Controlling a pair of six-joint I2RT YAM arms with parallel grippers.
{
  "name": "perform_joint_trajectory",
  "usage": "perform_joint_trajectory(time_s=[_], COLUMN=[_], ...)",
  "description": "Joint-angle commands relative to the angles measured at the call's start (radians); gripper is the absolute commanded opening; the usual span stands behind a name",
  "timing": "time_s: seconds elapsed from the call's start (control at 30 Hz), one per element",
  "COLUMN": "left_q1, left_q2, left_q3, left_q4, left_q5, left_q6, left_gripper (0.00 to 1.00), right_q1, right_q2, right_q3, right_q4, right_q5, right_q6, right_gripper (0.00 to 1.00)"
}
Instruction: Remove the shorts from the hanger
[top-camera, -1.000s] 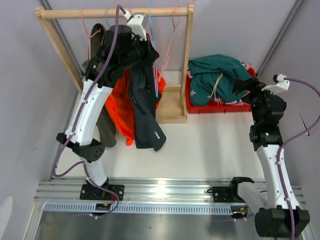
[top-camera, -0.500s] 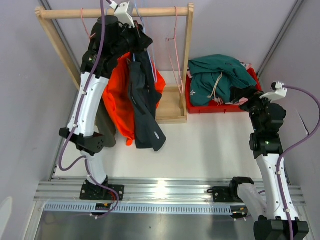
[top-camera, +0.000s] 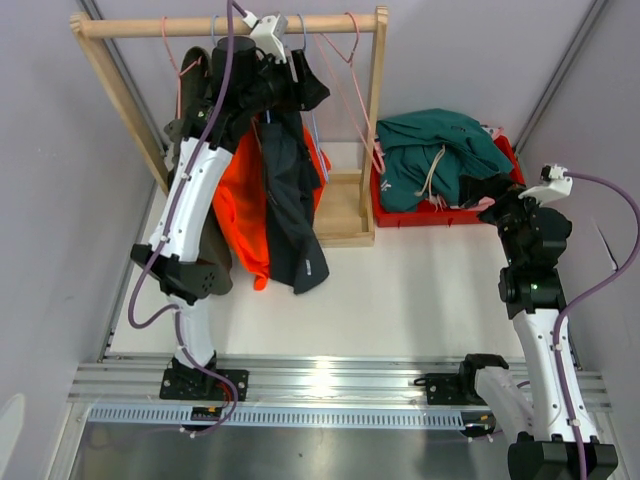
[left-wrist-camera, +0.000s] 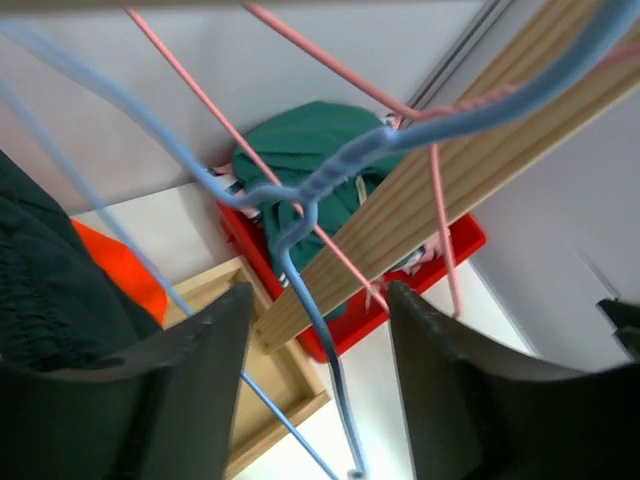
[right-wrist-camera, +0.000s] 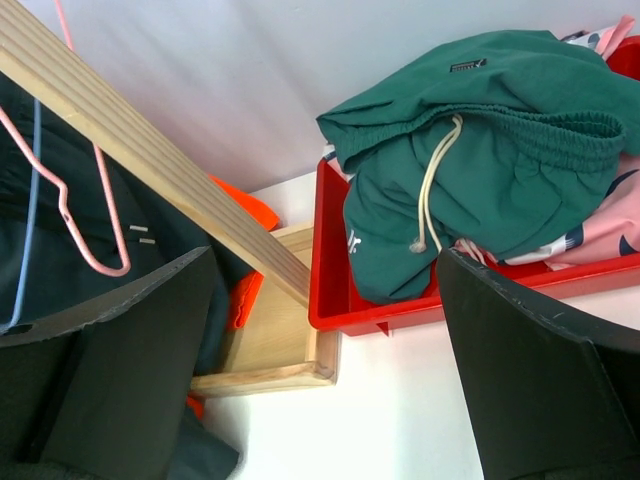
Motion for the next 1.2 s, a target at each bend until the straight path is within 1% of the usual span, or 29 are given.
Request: perform_joint_trajectory(time_s=[0.0,0.03,0.13,0.2,0.23,0.27,0.3,0.4,0.53,0.6,0.67,0.8,1.0,1.17], left_q1=[-0.008,-0.008,-0.011,-0.015,-0.021,-0.026,-0.028,-0.028,-0.026,-0.026,-0.025,-0.018,-0.018,-0.017], left_q2=[-0.092,-0.101,-0.147,-0.184,-0.231,-0.259,-0.288,-0.394,-0.466,-0.486,-0.488,-0.48,-0.45,-0.388], left_q3=[-0.024,-0.031,-0.03,-0.036,-0.04,-0.088,-0.109,-0.204,-0.252,-0.263,-0.264,-0.277,-0.3,-0.312], left_q4=[-0.004,-0.009,-0.032,-0.044,-0.047,-0.041,-0.033,-0.01,-0.038,-0.058,-0.078,-0.098,-0.053,0.003], left_q5=[0.007,0.007,0.017,0.014,0.018,0.02,0.026,0.027,-0.003,-0.051,-0.124,-0.224,-0.36,-0.425], left_q6=[0.021,0.027,0.029,0.029,0.029,0.029,0.028,0.023,0.056,0.09,0.116,0.155,0.198,0.221], left_gripper=[0.67,0.72,0.78,0.79,0.8,0.81,0.81,0.83,0.85,0.85,0.86,0.84,0.83,0.82], right_q1=[0.007,0.01,0.016,0.019,0.019,0.019,0.048,0.055,0.058,0.062,0.065,0.07,0.07,0.07], right_q2=[-0.017,-0.018,-0.023,-0.026,-0.027,-0.029,-0.034,-0.037,-0.038,-0.041,-0.044,-0.046,-0.052,-0.057], right_q3=[0.0,-0.001,-0.003,-0.005,-0.005,-0.005,-0.005,-0.006,-0.012,-0.023,-0.029,-0.038,-0.049,-0.054], right_q4=[0.0,0.0,0.0,0.0,0.0,-0.032,-0.038,-0.048,-0.048,-0.046,-0.043,-0.046,-0.058,-0.06], right_q5=[-0.018,-0.02,-0.023,-0.018,-0.015,-0.012,-0.006,0.0,0.002,0.002,0.005,0.008,0.025,0.029], right_q6=[0.0,0.003,0.005,0.002,0.0,-0.003,-0.009,-0.017,-0.017,-0.012,-0.011,-0.017,-0.037,-0.041], right_gripper=[0.99,0.99,0.99,0.99,0.99,0.99,1.0,0.99,0.99,0.99,1.0,0.99,0.99,0.99])
